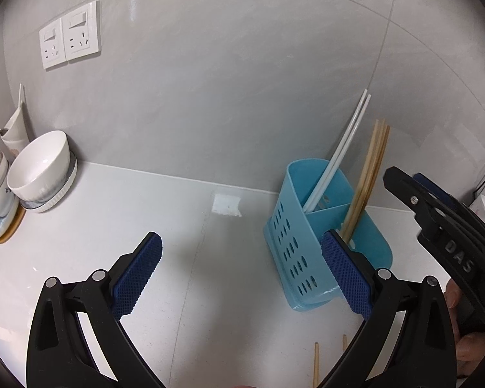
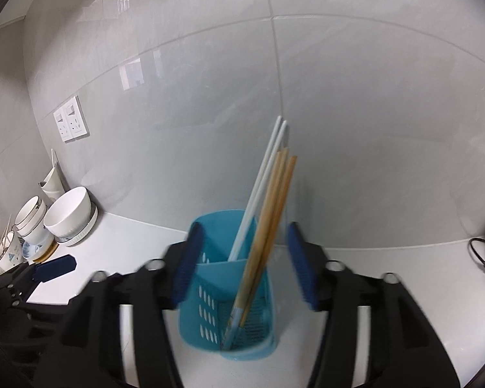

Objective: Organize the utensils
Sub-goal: 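Move both open tools back over the remaining chopsticks on the counter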

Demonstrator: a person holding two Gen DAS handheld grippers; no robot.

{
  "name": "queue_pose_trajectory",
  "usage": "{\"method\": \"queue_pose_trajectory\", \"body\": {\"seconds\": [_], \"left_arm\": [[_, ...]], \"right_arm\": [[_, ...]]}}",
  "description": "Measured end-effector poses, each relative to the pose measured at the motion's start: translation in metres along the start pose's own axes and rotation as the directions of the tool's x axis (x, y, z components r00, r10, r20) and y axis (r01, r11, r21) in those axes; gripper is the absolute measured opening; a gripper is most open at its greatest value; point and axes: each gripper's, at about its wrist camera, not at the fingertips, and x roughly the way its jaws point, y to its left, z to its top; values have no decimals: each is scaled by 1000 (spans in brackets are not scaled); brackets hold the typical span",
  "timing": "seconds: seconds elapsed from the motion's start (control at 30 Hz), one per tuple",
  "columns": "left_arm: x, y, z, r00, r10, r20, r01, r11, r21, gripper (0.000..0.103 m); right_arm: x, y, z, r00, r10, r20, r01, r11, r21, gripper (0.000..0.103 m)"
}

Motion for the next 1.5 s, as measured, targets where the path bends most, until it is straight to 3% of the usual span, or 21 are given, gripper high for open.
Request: {"method": "queue_pose_trajectory", "body": {"seconds": [0.13,0.3,0.57,0.77,1.1,1.5], "left_arm": [[-8,-5,-2,1000,-20,-4,20,1000,6,97],[-18,-15,-15,999,-42,-27,42,999,27,97],[-23,-35,-49,993,-62,-103,71,994,79,97],[-22,-48,-82,982,-59,-181,78,992,101,97],[-15,-54,-131,952,-52,-300,89,990,112,97],[3,-59,-180,904,-17,-427,75,990,119,97]], "right_arm": [[-24,-9,-2,1000,-26,-12,25,999,-27,82],[-54,-31,-15,997,-66,-41,65,998,-14,95],[-81,-70,-66,972,-165,-165,165,986,-11,95],[-97,-92,-110,940,-224,-258,231,973,-1,95],[-118,-114,-157,903,-228,-364,249,968,11,95],[-124,-130,-206,835,-204,-511,262,964,42,92]]}}
